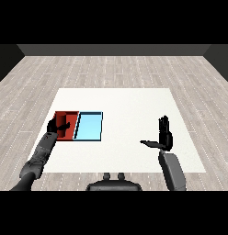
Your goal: Pick the red can and put it in the red box
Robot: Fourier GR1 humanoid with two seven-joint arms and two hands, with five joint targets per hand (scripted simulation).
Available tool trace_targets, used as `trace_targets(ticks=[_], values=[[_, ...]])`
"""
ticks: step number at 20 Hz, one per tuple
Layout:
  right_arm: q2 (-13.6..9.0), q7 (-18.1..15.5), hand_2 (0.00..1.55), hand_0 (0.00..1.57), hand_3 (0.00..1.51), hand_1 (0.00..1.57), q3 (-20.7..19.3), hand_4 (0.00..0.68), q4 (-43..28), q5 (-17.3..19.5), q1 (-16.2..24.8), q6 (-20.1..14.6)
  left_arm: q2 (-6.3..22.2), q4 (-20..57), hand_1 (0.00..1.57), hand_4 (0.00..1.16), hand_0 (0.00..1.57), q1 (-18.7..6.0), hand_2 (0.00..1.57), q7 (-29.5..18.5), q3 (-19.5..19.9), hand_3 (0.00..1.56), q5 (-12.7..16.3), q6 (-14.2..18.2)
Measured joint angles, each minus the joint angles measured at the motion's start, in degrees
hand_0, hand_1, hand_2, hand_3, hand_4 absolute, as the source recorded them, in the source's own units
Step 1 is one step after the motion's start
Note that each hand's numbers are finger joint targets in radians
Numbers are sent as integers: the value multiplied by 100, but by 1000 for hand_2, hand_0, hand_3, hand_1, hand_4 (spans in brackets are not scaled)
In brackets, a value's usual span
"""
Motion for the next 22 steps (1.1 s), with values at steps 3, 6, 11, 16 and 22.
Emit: trace_targets(ticks=[3,6,11,16,22], values=[[-11,-76,0,0,0,0,-3,0,-22,52,-10,11,-29,451,1128,525,1128,-167,1094,78,103,0,4,38],[25,-147,0,0,0,0,9,0,-26,75,-28,22,13,700,230,686,230,-245,450,-17,207,0,53,-187],[45,-171,0,0,0,0,47,0,-148,73,20,83,89,1128,0,0,0,-366,0,186,-179,0,-392,-521],[25,-74,0,0,0,0,64,0,-441,22,139,147,154,1388,0,0,0,-620,0,680,-311,0,-566,-755],[-24,-28,0,0,0,0,-5,0,-504,-18,84,214,192,1041,0,0,0,-484,0,126,229,0,-52,-394]])
